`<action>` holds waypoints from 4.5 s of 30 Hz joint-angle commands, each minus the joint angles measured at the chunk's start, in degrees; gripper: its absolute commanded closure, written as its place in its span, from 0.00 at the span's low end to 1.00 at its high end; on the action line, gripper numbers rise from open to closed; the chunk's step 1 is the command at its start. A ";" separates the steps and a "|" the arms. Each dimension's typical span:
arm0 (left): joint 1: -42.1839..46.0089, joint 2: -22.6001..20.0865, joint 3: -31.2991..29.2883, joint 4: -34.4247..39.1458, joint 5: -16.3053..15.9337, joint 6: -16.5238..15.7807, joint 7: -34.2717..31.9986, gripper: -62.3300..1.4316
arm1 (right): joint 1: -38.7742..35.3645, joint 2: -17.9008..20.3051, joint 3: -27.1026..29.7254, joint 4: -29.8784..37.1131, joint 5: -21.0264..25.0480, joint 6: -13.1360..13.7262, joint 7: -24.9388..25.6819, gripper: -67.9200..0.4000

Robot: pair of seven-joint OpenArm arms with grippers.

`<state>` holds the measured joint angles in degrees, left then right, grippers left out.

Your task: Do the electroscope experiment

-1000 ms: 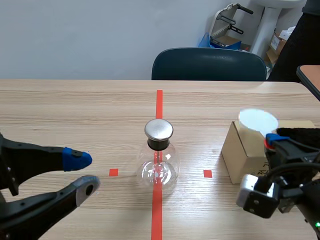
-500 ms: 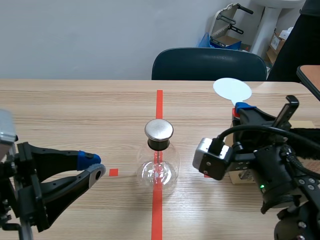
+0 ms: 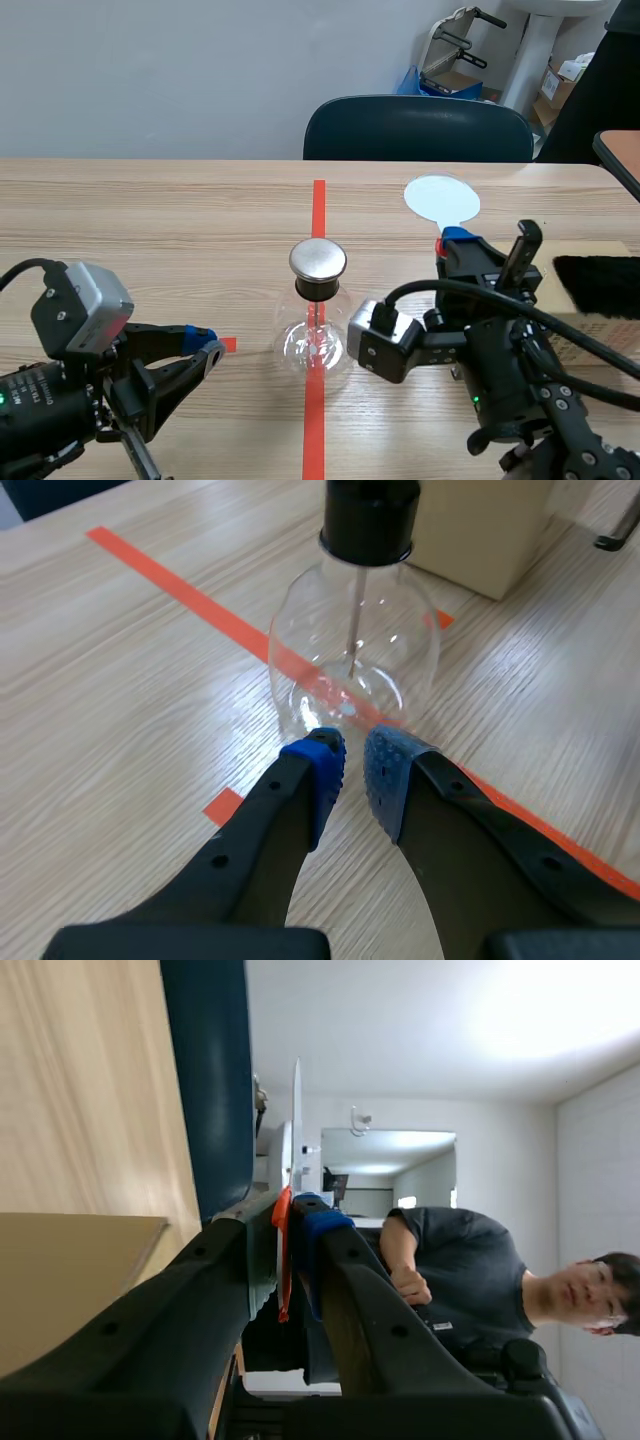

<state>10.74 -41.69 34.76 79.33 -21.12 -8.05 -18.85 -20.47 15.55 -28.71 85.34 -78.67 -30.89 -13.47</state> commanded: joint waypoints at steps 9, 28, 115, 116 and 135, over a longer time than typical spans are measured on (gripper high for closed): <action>-8.02 4.17 6.84 -7.69 2.34 0.02 -2.03 0.82 | 1.29 0.00 0.15 -0.35 -1.18 -2.38 -1.29 0.98; -12.83 9.60 9.60 -16.79 4.74 1.07 -2.78 0.82 | 1.27 0.00 0.15 -0.35 -2.03 -3.65 -1.42 0.98; -12.96 9.60 9.57 -16.79 4.70 1.11 -3.85 0.82 | 1.25 0.02 0.20 -0.35 -2.03 -3.65 -1.66 0.98; -12.96 9.60 9.57 -16.79 4.70 1.11 -3.85 0.82 | 1.25 0.02 0.20 -0.35 -2.03 -3.65 -1.66 0.98; -12.96 9.60 9.57 -16.81 4.70 1.11 -3.76 0.82 | 1.25 0.02 0.20 -0.35 -2.03 -3.65 -1.84 0.98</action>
<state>-1.91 -32.38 44.36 61.43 -16.08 -7.05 -21.71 -20.18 15.55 -28.97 84.20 -80.55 -33.85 -14.72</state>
